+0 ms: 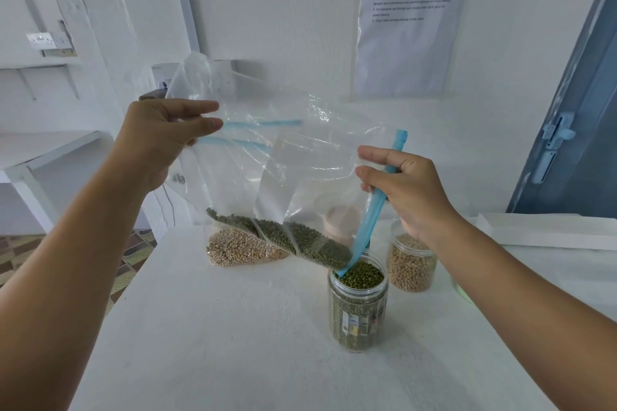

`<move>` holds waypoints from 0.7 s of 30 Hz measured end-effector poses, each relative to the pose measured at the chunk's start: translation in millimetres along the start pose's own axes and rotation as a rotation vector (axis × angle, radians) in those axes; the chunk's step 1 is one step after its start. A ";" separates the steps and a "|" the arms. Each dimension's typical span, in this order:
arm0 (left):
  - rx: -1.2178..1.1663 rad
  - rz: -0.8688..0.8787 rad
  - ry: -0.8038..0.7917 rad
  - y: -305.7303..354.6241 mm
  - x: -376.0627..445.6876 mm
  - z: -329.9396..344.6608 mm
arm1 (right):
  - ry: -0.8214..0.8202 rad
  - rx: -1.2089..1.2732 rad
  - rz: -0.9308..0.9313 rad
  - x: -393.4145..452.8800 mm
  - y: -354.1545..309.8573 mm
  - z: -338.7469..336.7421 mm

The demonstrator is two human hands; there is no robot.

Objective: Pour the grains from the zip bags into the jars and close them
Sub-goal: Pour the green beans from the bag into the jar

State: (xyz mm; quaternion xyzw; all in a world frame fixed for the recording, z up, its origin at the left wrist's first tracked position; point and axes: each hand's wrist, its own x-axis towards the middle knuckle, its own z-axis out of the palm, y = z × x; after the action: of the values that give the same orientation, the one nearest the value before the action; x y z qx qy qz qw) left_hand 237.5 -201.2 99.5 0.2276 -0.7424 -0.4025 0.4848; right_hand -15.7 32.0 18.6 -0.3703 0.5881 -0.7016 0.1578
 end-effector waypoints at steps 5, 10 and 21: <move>-0.014 -0.034 -0.003 -0.9 -2.7 1.5 | -0.003 -0.001 -0.002 1.0 0.6 0.7; -0.012 -0.043 -0.003 0.3 -1.2 1.3 | -0.003 -0.006 -0.001 0.9 0.7 0.6; -0.044 -0.070 0.011 -6.3 -5.8 0.8 | -0.017 0.010 0.006 -0.8 -0.9 1.5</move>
State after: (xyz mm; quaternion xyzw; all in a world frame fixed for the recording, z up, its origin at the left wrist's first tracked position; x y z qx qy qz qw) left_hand 238.9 -200.2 91.1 0.2449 -0.7224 -0.4339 0.4795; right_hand -13.9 31.8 19.3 -0.3736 0.5845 -0.7007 0.1668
